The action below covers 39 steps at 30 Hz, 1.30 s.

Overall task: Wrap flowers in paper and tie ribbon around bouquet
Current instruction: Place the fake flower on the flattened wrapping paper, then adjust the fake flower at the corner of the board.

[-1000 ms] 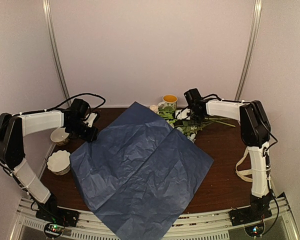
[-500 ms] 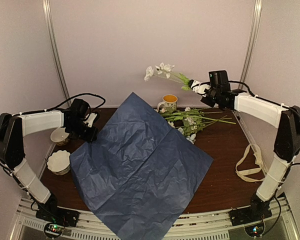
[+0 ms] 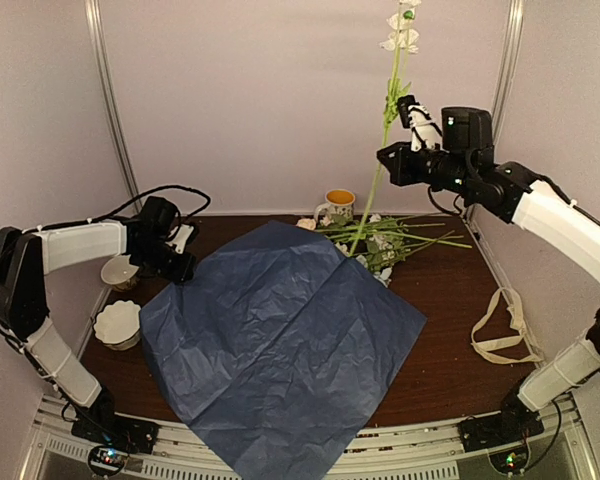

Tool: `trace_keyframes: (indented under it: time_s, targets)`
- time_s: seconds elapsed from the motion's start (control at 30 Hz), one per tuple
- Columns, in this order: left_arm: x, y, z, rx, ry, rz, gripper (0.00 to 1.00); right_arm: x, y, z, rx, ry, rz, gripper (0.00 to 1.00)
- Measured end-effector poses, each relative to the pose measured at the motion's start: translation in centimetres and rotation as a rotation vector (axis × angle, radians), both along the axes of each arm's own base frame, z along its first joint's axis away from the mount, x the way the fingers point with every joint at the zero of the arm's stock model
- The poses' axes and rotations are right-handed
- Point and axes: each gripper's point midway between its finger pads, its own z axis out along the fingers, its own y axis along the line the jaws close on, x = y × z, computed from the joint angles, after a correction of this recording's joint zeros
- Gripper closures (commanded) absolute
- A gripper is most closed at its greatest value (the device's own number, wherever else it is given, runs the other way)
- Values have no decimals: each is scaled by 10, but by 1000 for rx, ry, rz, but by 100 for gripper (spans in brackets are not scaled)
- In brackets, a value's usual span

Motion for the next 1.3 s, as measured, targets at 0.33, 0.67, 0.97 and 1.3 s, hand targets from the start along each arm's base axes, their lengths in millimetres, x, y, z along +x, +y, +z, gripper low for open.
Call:
trace_keyframes:
  time_s: [0.33, 0.67, 0.97, 1.3]
  targets:
    - [-2, -5, 2, -1, -5, -11, 100, -86, 218, -168, 346, 808, 436, 100]
    - [-4, -8, 7, -3, -17, -17, 100, -96, 238, -236, 222, 1044, 369, 76]
    - [-4, -4, 5, 29, -19, -5, 100, -49, 218, -217, 104, 936, 335, 53]
    - [-10, 18, -1, 130, 6, 64, 100, 58, -16, -139, -143, 569, -55, 54]
